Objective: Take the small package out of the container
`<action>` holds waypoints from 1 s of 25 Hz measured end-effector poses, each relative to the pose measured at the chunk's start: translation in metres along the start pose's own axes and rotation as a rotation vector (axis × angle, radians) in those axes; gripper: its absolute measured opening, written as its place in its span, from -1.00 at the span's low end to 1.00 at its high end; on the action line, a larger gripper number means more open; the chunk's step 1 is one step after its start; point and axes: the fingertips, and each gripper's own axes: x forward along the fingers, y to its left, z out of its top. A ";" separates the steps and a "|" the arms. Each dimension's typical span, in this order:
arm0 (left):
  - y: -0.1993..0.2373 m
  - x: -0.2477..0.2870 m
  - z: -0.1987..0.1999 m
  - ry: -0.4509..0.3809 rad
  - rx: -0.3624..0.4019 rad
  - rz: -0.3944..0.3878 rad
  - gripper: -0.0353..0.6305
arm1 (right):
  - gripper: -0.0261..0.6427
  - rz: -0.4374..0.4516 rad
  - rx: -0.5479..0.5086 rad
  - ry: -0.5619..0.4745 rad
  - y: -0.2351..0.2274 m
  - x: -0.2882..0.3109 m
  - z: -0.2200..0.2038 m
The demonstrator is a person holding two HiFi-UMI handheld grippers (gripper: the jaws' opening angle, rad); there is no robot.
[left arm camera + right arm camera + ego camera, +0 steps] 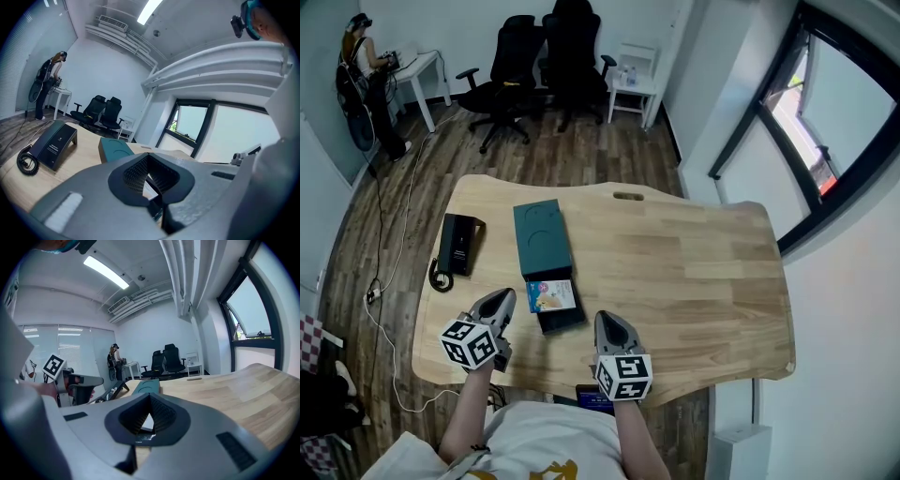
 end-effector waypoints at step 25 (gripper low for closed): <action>0.051 0.025 -0.073 0.164 -0.147 0.083 -0.89 | -0.91 0.013 -0.023 0.138 -0.017 0.057 -0.042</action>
